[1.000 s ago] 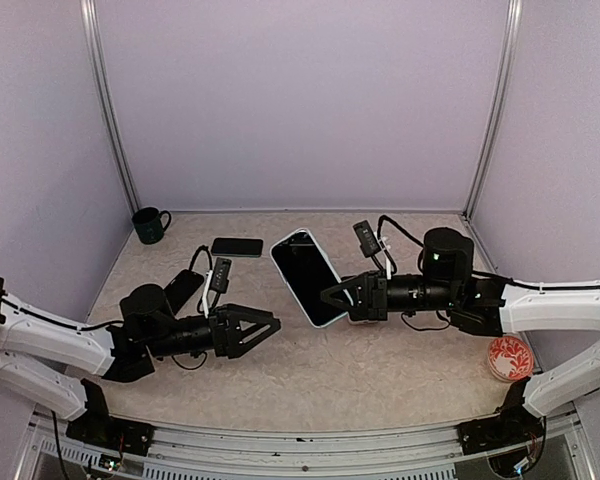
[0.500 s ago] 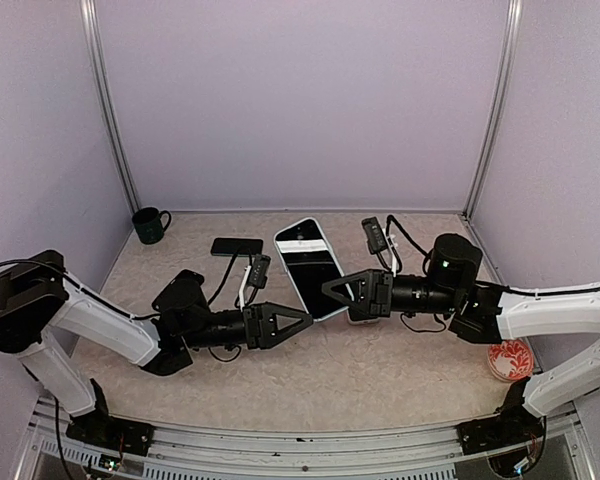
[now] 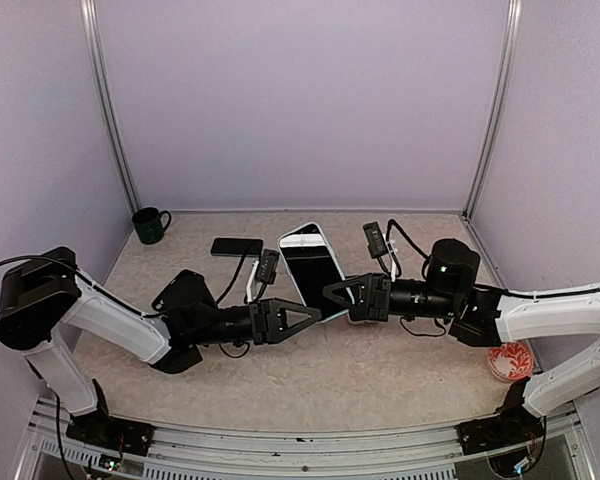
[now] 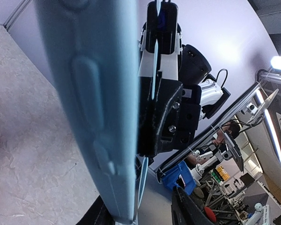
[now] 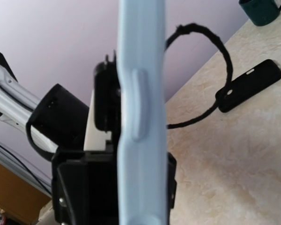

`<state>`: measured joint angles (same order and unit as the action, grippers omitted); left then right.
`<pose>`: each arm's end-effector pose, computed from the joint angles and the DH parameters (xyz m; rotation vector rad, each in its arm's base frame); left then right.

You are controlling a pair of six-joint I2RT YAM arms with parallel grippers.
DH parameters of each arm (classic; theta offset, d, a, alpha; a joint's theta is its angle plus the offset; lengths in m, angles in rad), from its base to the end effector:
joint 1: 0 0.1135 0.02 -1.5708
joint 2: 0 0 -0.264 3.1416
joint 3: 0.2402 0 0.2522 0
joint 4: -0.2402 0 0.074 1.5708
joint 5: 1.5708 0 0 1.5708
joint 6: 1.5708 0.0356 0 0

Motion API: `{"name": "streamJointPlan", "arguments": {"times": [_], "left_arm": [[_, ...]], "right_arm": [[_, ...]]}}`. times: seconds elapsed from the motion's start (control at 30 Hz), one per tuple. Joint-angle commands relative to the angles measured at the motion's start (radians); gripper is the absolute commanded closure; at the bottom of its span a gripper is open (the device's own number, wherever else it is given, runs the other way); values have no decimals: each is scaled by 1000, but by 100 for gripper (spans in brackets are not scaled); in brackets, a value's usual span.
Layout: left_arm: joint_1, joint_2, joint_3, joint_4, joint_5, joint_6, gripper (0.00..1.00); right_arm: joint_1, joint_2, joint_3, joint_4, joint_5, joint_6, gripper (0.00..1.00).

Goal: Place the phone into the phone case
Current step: Pass from the left arm to the right

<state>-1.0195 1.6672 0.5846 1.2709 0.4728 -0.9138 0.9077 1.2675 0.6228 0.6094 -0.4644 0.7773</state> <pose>0.1523 -0.2786 0.2079 0.5645 1.6155 -1.8590 0.1590 0.2295 0.2625 -0.5374 1.8034 1.6104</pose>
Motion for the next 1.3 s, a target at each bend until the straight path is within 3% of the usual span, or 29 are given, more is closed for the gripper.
{"name": "streamJointPlan", "arguments": {"times": [0.0,0.13,0.3,0.6,0.73,0.87,1.27], "left_arm": [[-20,37,42,52,39,-17,62],[-26,56,44,74,43,-31,71],[-27,60,40,83,37,-40,99],[-27,48,38,83,70,-26,100],[-27,24,27,81,118,9,100],[-29,-25,10,42,149,80,100],[-56,-185,2,-203,172,298,100]], "right_arm": [[-1,-15,-3,47,45,-51,100],[-1,-30,-6,27,69,-77,100],[-1,-50,-14,-6,107,-117,100],[-8,-102,-32,-56,142,-166,100],[-89,-84,-48,25,-53,-11,100],[-153,-74,-79,157,-152,161,100],[-226,1,-118,392,-203,466,100]]}}
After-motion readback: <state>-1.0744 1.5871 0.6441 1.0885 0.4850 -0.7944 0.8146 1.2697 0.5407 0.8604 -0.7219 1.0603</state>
